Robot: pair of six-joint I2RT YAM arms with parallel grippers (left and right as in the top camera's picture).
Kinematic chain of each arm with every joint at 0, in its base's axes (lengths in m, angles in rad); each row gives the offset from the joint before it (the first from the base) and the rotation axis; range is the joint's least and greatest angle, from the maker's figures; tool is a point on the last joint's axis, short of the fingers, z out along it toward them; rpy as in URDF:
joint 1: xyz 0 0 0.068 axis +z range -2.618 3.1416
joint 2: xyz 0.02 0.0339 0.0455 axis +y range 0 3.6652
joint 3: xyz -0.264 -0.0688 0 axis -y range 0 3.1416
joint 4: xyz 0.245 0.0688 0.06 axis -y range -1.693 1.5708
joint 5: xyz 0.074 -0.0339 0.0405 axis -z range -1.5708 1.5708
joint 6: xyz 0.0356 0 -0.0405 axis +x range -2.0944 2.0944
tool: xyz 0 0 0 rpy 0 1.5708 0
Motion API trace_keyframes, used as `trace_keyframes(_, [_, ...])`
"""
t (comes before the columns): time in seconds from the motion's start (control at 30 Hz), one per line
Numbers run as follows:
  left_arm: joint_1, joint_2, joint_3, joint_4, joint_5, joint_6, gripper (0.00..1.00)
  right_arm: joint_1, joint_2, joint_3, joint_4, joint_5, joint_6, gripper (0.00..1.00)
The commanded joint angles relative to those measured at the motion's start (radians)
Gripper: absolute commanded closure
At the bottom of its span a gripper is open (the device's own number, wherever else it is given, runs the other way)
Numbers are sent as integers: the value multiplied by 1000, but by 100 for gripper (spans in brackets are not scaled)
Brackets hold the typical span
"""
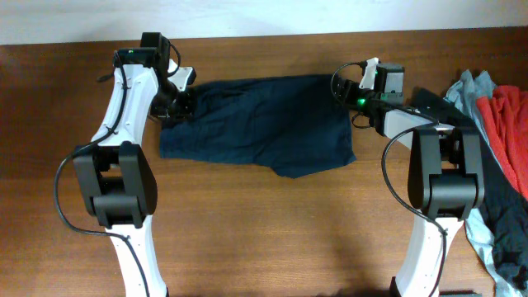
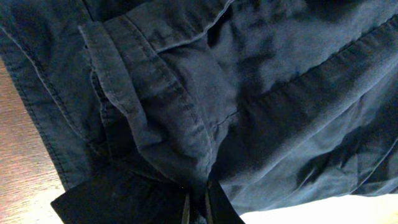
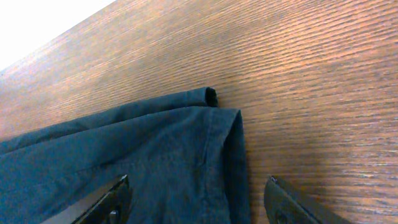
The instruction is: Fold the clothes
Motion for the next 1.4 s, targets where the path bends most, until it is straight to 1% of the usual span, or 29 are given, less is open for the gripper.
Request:
trace_keyframes(0.0, [6, -16, 11, 7, -6, 16, 95, 11, 15, 6, 7, 24, 12, 30])
trace_keyframes(0.03, [6, -16, 11, 7, -6, 16, 95, 13, 15, 6, 9, 25, 12, 32])
trace_keyframes(0.07, [6, -16, 11, 10, -6, 16, 95, 17, 15, 6, 16, 24, 12, 37])
trace_keyframes(0.2, [6, -16, 11, 16, -6, 16, 95, 34, 17, 6, 33, 32, 11, 39])
trace_keyframes(0.27, [6, -16, 11, 20, -6, 16, 94, 35, 17, 6, 33, 33, 11, 42])
trace_keyframes(0.43, [6, -16, 11, 23, -6, 16, 94, 35, 51, 6, 37, 30, 13, 41])
trace_keyframes(0.6, [6, -16, 11, 23, -6, 16, 94, 33, 69, 7, 65, 11, 15, 34])
trace_keyframes(0.73, [6, -16, 11, 23, -6, 16, 94, 22, 69, 25, 87, -37, 19, 34])
trace_keyframes(0.8, [6, -16, 11, 29, -6, 16, 94, 21, 69, 29, 86, -36, 38, 43])
trace_keyframes(0.87, [6, -16, 11, 33, -6, 16, 94, 22, 69, 29, 85, -42, 39, 56])
trace_keyframes(0.9, [6, -16, 11, 35, -6, 16, 94, 21, 69, 29, 85, -57, 40, 65])
trace_keyframes(0.93, [6, -16, 11, 36, -6, 16, 94, 21, 69, 29, 85, -60, 54, 71])
trace_keyframes(1.13, [6, -16, 11, 37, -7, 16, 95, 4, 42, 34, 85, -146, 84, 94])
trace_keyframes(1.17, [6, -16, 12, 36, -7, 16, 96, -4, 21, 34, 81, -171, 83, 96])
trace_keyframes(1.27, [6, -16, 31, 20, -7, 16, 97, -20, -42, 34, 60, -239, 82, 96])
trace_keyframes(1.37, [6, -23, 78, -21, -7, 16, 98, -36, -138, 34, -23, -275, 78, 96])
